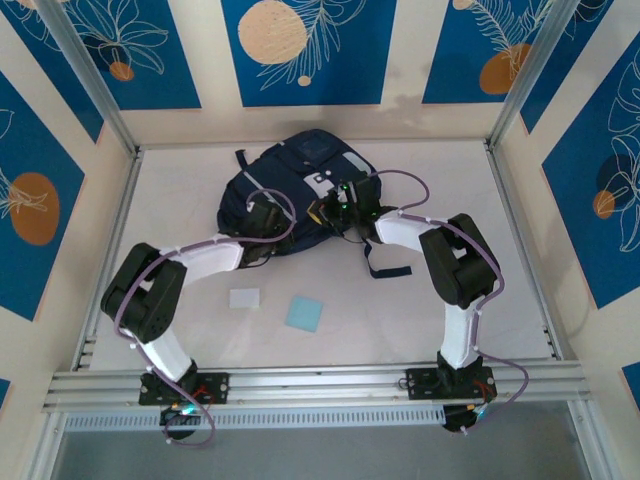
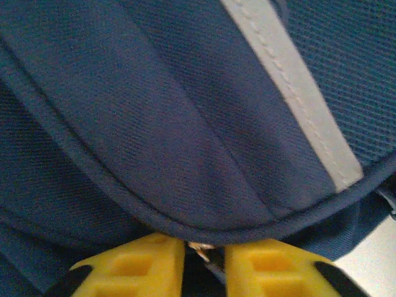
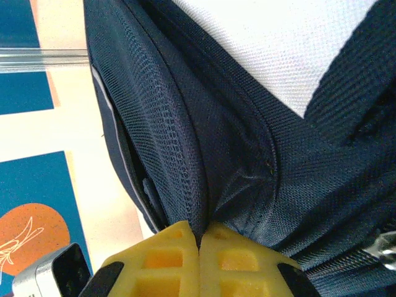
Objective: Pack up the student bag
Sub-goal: Unzip the student bag at the top-center of the table.
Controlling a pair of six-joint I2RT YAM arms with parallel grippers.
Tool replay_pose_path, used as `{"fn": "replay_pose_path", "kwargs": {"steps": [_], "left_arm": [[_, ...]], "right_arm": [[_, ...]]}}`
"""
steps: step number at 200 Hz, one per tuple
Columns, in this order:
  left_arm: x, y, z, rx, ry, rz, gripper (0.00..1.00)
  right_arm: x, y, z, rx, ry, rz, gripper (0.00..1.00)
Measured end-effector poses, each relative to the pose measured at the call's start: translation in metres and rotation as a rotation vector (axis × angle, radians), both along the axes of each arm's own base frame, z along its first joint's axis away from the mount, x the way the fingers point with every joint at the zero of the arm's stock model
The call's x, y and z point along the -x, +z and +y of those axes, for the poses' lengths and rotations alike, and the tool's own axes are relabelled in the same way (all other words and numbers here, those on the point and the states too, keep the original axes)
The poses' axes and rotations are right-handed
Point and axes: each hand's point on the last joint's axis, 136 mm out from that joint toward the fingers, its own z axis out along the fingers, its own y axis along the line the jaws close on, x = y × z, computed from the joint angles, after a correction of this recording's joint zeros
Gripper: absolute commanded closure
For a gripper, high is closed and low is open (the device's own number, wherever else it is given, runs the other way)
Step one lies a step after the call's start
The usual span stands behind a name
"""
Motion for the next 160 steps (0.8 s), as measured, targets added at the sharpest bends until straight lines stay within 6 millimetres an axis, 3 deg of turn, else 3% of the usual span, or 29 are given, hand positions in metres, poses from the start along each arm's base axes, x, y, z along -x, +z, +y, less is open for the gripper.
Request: {"fn": "replay_pose_path", "kwargs": {"steps": [32,47,70,121,160], "left_arm": [[-0.005,-0.006,-0.001,-0.061,-0.033,0.021,0.66],[-0.008,-0.011,-0.003,-0.080,-0.044,0.033,0.76],[-0.012,-0.013,-0.005,-0.090,-0.051,0.033,1.00],[-0.010,-0.006,-0.003,-0.106,-0.143,0.036,1.00],[-0.008,0.016,0.027,-0.181,-0.251,0.048,1.00]], "right_arm": [[-0.001,0.002,0.001,-0.011,0.004,-0.003,1.00],[0.000,0.001,0.000,-0.010,0.004,-0.002,1.00],[-0.002,-0.001,-0.004,-0.014,-0.005,-0.008,1.00],[-0.001,-0.002,-0.016,-0.013,0.052,-0.022,1.00],[0.004,0.003,-0.026,0.031,0.185,-0.053,1.00]]}}
